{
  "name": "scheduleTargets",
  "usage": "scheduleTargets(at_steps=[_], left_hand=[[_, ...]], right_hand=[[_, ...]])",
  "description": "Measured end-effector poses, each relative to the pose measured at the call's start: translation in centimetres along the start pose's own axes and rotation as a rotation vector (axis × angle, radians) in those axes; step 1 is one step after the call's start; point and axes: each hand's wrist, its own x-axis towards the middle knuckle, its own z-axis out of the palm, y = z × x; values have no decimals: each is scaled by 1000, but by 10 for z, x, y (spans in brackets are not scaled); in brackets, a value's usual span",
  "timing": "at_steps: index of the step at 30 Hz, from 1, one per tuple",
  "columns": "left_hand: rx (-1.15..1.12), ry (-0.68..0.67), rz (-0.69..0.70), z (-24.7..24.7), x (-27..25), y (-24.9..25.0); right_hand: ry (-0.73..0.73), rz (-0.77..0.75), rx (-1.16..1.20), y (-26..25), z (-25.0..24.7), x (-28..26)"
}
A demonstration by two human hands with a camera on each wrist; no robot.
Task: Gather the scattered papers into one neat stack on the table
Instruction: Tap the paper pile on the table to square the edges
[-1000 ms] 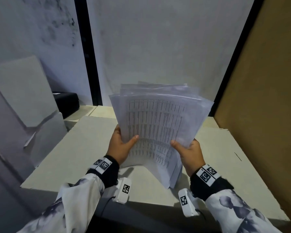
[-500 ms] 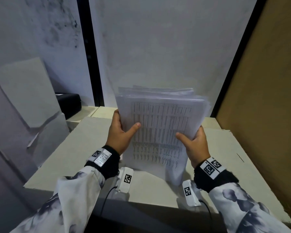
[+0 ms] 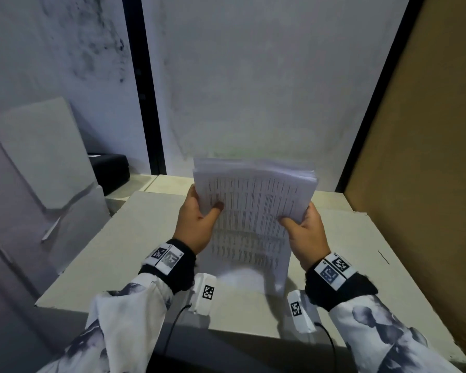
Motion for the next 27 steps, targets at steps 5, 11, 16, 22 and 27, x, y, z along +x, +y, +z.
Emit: scheduleTargets(at_steps=[5,11,16,22,27], left_hand=[[31,86,103,3,12,17],[-6,110,24,-1,1,9],[17,44,-93,-3,-4,-1],[89,-20,153,-17,30,33],[427,-147,443,-39,57,59]], right_hand=[[39,-82,-2,-17,9,4],[9,18,26,-5,7,1],[-29,38,-10,1,5,-2],[-8,-269,-188,-37,-9,26],[-102,-488,-456,-62,-19,42]])
